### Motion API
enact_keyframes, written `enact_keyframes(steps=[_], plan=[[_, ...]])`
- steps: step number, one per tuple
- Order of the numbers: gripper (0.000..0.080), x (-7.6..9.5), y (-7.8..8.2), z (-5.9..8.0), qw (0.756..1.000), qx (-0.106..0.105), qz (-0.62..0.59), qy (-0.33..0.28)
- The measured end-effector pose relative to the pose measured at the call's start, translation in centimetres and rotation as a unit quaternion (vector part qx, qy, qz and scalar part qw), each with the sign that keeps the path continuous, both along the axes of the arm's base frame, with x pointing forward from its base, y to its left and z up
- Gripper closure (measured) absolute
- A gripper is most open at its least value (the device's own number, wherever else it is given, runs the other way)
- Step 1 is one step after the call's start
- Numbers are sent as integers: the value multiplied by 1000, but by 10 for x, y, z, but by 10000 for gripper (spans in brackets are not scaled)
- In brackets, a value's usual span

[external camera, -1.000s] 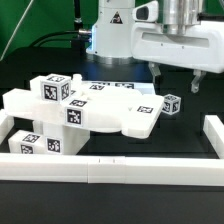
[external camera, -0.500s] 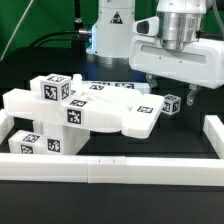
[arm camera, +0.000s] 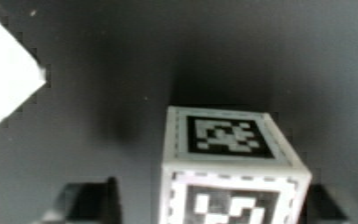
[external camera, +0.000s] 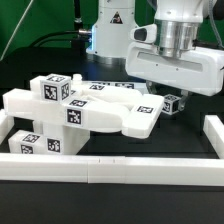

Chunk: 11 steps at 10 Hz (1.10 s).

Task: Assemble chair

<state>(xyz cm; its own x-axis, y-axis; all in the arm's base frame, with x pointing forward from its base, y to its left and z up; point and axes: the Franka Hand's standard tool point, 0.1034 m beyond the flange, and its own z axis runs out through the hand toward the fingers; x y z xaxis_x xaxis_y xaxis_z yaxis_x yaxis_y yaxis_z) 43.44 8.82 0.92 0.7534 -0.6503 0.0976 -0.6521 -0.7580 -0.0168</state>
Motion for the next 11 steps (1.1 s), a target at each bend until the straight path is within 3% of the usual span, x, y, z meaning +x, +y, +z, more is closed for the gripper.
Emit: enact_keyframes(steps=[1,2,5,11], plan=[[399,0,0,0,1000,0,0,0],[515,0,0,0,1000,0,0,0],[515,4,-3,8,1000,4,14,9],[515,48,-33,85,997,59,22,39]])
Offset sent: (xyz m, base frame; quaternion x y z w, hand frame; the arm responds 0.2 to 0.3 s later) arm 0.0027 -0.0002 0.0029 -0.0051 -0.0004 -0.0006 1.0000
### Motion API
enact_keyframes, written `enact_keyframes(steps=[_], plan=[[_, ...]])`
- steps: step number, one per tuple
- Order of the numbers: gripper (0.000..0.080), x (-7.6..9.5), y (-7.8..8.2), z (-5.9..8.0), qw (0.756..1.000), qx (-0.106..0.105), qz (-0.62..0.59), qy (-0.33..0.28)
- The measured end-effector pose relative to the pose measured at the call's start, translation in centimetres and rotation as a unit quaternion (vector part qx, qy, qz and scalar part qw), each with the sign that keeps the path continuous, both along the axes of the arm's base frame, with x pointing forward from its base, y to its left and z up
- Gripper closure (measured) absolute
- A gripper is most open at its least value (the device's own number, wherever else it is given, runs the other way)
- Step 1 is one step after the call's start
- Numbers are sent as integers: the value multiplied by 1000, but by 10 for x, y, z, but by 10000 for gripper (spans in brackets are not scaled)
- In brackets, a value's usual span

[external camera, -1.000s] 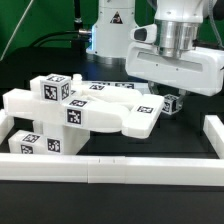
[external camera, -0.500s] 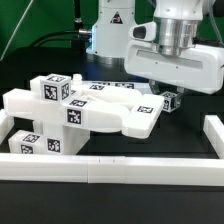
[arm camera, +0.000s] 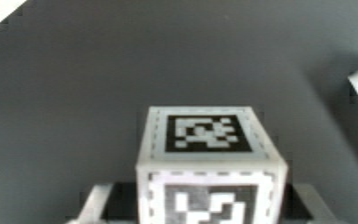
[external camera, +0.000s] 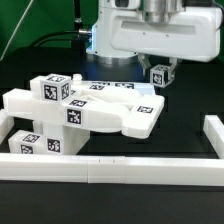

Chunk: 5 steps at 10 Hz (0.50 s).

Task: Assemble chair

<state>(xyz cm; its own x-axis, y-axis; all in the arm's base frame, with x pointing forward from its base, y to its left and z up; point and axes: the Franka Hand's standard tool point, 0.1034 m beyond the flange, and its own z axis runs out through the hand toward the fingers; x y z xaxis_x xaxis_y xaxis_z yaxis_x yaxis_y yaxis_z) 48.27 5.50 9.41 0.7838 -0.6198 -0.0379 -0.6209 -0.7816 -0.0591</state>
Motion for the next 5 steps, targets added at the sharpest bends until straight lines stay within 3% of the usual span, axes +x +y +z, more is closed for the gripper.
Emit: enact_keyframes(steps=[1,4,5], plan=[[515,6,1,5,1000,4,-2,1],[515,5,-1,1,1000,-2,3,-3],[515,8,-11,-5,999,-22,35,-25]])
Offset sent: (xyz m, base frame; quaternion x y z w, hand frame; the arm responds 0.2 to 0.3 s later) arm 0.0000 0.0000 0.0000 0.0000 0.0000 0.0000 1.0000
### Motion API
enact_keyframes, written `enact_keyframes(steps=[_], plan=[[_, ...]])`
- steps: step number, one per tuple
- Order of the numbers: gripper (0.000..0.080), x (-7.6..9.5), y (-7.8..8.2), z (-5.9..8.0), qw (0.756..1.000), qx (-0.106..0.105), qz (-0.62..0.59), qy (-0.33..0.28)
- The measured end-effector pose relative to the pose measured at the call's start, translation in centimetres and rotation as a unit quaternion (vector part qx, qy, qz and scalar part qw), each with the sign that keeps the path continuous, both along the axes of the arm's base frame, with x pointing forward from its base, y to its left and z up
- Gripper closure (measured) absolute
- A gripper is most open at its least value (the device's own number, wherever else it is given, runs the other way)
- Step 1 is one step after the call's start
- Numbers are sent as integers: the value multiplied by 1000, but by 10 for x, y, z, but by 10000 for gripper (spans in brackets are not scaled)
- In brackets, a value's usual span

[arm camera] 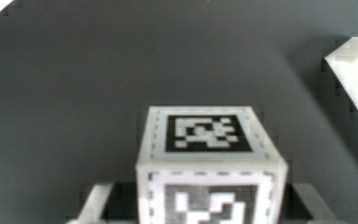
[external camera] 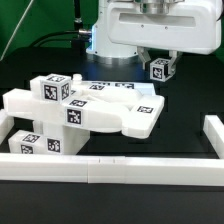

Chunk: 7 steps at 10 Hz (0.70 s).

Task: Assemble chair

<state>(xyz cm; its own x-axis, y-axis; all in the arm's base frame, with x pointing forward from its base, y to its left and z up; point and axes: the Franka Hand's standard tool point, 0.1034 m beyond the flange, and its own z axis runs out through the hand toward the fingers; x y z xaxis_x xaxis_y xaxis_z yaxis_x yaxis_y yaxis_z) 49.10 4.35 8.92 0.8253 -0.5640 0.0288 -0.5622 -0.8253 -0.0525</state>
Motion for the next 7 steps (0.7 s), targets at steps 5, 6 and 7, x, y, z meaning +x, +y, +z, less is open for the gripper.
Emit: enact_keyframes(steps=[5,6,7], plan=[[514,47,-43,27,998,-10,52,-17],[514,46,-43,27,998,-10,51,-16],[514,46,-43,27,998,-10,51,-16]])
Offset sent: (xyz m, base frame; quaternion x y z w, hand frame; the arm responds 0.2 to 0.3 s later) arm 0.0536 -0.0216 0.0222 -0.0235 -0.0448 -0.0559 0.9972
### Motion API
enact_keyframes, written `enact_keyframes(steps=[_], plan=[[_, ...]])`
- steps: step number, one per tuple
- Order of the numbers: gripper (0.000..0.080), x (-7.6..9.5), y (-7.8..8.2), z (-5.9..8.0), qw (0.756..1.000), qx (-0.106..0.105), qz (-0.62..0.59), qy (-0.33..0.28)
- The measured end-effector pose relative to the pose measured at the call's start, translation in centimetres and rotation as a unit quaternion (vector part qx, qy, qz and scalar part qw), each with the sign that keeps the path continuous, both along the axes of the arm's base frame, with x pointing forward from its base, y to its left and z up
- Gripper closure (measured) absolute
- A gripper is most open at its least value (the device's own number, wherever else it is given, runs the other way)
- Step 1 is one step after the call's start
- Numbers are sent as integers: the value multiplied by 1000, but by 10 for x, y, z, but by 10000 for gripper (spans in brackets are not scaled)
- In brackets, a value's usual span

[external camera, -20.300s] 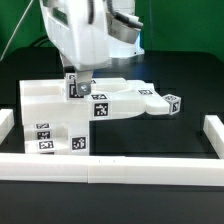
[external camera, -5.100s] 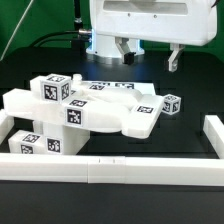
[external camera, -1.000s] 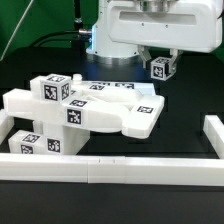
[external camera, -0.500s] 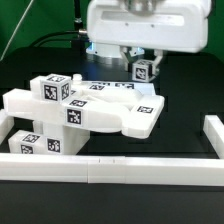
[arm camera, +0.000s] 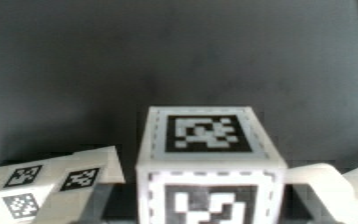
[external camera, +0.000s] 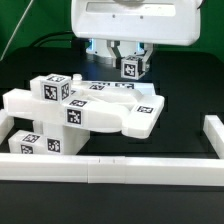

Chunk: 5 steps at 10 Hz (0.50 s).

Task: Assemble chair

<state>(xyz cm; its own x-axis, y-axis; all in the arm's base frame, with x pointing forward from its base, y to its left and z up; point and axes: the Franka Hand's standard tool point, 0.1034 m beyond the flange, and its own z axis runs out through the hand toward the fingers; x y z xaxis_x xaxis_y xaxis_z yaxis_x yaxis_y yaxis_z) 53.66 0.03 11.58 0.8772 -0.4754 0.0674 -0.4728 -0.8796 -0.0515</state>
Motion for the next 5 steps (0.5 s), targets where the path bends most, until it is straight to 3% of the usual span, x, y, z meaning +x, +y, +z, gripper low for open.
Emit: enact_keyframes(steps=[1,4,5], plan=[[514,0,-2,0,1000,0,0,0],[514,15,-56,22,999,-2,50,-10],[514,16,-61,23,999,-2,46,-11]])
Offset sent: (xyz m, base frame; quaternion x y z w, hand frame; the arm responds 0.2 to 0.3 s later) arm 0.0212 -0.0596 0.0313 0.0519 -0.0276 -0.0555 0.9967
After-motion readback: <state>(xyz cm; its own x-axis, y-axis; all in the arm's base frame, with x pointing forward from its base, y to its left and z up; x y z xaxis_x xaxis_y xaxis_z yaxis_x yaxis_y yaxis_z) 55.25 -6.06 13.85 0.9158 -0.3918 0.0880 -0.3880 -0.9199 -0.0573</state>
